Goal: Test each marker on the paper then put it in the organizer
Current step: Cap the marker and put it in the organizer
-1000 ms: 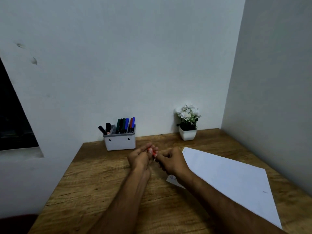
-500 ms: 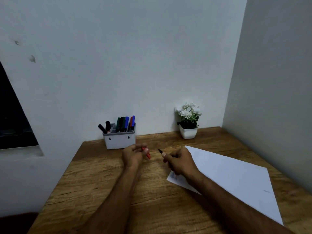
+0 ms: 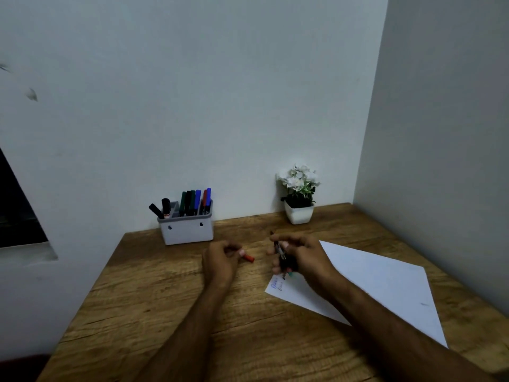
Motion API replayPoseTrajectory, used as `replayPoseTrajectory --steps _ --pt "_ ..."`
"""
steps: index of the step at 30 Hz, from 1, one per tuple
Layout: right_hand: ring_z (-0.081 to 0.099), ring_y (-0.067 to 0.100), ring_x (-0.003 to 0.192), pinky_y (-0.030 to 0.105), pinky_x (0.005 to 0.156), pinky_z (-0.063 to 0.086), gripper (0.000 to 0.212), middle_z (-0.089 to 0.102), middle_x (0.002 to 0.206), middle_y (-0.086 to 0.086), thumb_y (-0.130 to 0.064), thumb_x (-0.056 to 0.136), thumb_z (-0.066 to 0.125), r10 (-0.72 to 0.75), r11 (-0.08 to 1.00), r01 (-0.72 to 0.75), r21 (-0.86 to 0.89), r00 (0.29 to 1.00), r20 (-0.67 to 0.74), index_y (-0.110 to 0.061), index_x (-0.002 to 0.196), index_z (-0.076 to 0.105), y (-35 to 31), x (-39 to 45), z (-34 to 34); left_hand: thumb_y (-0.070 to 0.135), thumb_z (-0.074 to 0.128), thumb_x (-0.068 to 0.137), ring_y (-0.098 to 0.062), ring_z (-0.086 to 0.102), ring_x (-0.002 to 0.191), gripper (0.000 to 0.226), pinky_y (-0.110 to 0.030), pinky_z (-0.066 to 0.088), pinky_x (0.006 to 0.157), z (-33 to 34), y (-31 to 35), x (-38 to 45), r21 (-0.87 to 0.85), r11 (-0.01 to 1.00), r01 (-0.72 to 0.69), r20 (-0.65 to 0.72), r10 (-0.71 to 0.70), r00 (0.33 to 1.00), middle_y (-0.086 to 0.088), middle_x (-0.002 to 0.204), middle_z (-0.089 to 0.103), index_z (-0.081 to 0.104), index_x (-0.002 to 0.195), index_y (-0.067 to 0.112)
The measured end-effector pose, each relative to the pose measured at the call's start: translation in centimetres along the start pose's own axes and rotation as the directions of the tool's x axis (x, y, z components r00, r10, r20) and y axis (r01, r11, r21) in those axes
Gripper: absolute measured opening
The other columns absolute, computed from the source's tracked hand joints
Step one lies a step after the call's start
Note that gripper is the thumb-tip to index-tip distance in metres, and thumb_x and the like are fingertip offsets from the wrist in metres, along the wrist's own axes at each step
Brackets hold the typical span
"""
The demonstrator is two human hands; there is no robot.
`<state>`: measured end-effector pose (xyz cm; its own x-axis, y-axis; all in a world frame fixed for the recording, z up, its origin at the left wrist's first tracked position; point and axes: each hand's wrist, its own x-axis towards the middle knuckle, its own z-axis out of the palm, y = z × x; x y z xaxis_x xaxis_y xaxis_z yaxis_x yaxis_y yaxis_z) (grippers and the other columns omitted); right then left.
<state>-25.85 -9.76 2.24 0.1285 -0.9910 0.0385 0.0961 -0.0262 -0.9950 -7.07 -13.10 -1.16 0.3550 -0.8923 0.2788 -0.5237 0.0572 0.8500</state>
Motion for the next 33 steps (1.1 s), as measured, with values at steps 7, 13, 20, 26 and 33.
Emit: replayPoseTrajectory --steps 7,13,20,26,33 --pt "0.077 0.030 0.085 0.033 0.066 0.064 0.029 0.079 0.102 0.018 0.010 0.093 0.062 -0.118 0.984 0.134 0.118 0.984 -0.131 -0.005 0.118 0.063 -0.5 0.6 -4.0 -0.001 0.057 0.086 -0.005 0.055 0.105 0.038 -0.019 0.046 0.089 0.2 1.1 -1.9 0.141 0.935 -0.326 0.163 0.303 0.939 0.003 0.119 0.062 0.066 0.115 0.022" --pt "0.065 0.026 0.061 0.032 0.051 0.053 0.013 0.077 0.091 0.019 -0.009 0.099 0.066 -0.166 0.984 0.176 0.029 0.963 -0.215 0.000 0.107 0.070 0.1 1.3 -6.3 0.031 0.054 0.089 -0.010 0.027 0.140 0.063 -0.025 0.021 0.112 0.4 1.4 -2.9 0.186 0.765 -0.616 0.543 0.442 0.714 0.004 0.153 0.033 0.036 0.148 0.019" --pt "0.056 0.027 0.055 0.029 0.047 0.042 0.009 0.073 0.078 0.024 -0.001 0.089 0.074 -0.182 0.978 0.160 -0.135 0.968 -0.174 0.007 0.090 0.071 0.9 2.6 -7.4 0.051 0.049 0.091 -0.011 0.033 0.135 0.061 -0.036 0.029 0.113 0.8 1.4 -3.4 0.180 0.688 -0.703 0.673 0.435 0.598 0.007 0.149 0.036 0.033 0.144 0.024" --pt "0.065 0.030 0.064 0.035 0.056 0.052 0.008 0.072 0.077 0.027 0.005 0.091 0.064 -0.199 0.948 0.176 -0.264 0.978 -0.061 0.006 0.091 0.073 1.3 3.9 -7.5 0.050 0.048 0.093 -0.007 0.033 0.133 0.059 -0.029 0.028 0.110 1.0 1.2 -3.3 0.146 0.674 -0.724 0.682 0.461 0.567 0.009 0.148 0.038 0.035 0.144 0.024" --pt "0.069 0.003 0.066 0.018 0.059 0.051 0.015 0.077 0.072 -0.004 0.015 0.078 0.072 -0.228 0.853 0.219 -0.474 0.973 0.038 0.002 0.084 0.079 2.2 5.3 -7.4 0.048 0.048 0.095 -0.003 0.025 0.138 0.063 -0.023 0.020 0.112 0.9 1.1 -3.3 0.137 0.666 -0.734 0.685 0.471 0.556 0.009 0.154 0.031 0.029 0.150 0.023"
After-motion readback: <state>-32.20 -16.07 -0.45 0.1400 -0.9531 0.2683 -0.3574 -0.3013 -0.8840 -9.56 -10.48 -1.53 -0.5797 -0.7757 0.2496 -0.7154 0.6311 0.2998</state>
